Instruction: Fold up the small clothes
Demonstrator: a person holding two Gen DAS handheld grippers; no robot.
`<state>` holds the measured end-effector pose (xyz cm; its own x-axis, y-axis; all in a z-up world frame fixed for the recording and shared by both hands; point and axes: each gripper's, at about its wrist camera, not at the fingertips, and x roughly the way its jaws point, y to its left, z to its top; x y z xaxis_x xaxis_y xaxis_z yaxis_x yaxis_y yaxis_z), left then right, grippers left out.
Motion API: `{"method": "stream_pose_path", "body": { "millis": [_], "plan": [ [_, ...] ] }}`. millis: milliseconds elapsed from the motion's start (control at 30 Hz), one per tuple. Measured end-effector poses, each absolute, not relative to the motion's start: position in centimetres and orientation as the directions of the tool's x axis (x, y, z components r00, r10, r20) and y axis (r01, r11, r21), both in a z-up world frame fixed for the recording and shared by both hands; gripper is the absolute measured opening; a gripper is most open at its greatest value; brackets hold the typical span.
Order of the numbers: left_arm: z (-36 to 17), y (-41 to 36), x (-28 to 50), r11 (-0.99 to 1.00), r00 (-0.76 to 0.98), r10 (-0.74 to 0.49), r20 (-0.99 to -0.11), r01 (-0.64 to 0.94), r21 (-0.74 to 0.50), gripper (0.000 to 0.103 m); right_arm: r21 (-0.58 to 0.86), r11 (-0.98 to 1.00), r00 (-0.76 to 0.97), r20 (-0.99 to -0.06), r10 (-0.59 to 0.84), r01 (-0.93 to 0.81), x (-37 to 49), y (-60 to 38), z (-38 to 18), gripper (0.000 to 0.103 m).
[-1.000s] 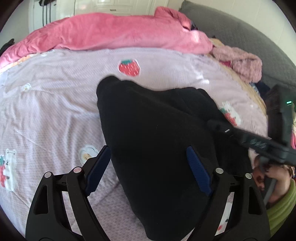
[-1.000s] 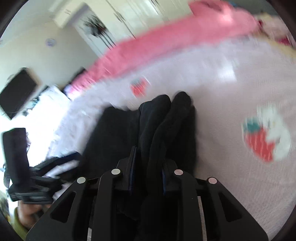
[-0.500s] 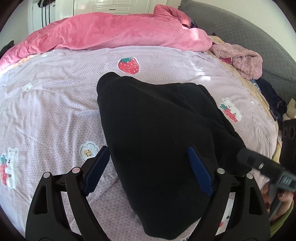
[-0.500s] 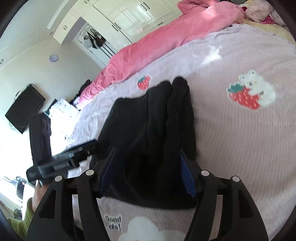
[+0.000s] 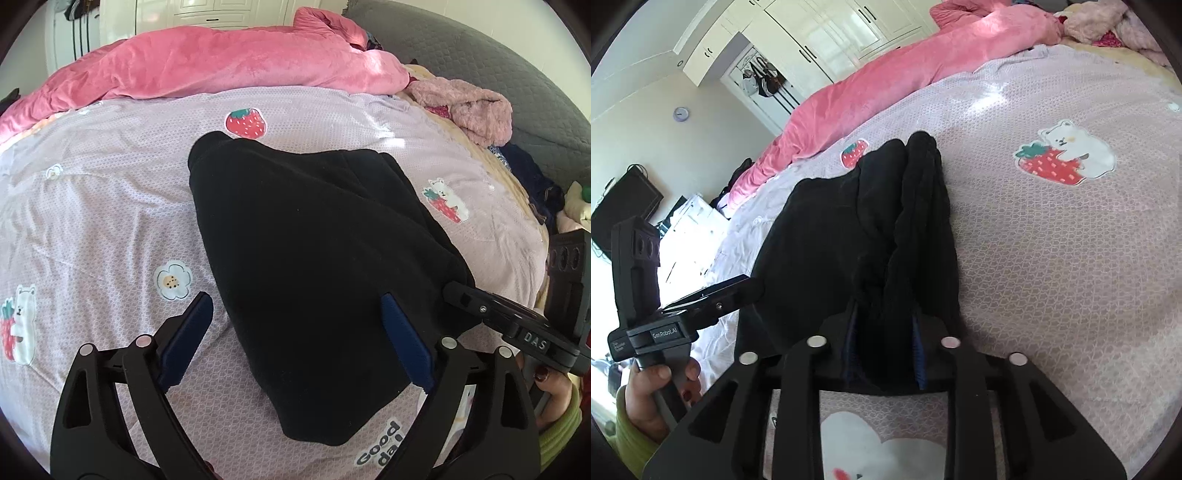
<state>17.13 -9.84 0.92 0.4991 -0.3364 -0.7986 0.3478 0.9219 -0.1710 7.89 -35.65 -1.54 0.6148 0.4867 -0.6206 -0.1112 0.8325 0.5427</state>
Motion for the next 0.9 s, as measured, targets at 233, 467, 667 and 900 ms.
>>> {"method": "stream_pose_path", "body": {
  "millis": [233,467,667,900],
  "plan": [
    [2.2,-8.4,15.4,0.935,0.543,-0.321,-0.776,0.311,-0.169,0.093,0.402,0.91,0.693,-0.629,0.352,-0.098,4.7,-34.9,1.2,0.074],
    [3.0,-7.3,11.8,0.952,0.588,-0.273,-0.761,0.279,-0.126,0.094,0.323,0.943,0.727,-0.63,0.273,-0.074,1.7,-34.7,2.9,0.096],
    [2.3,-6.7,9.2,0.957,0.571,-0.249,-0.782,0.267,-0.11,0.094,0.285,0.956,0.727,-0.641,0.246,-0.072,-0.3,-34.2,2.8,0.098],
    [1.6,-6.1,6.9,0.97,0.596,-0.22,-0.773,0.222,-0.105,0.094,0.209,0.974,0.727,-0.655,0.205,-0.087,-1.9,-32.9,2.6,0.098]
  ]
}}
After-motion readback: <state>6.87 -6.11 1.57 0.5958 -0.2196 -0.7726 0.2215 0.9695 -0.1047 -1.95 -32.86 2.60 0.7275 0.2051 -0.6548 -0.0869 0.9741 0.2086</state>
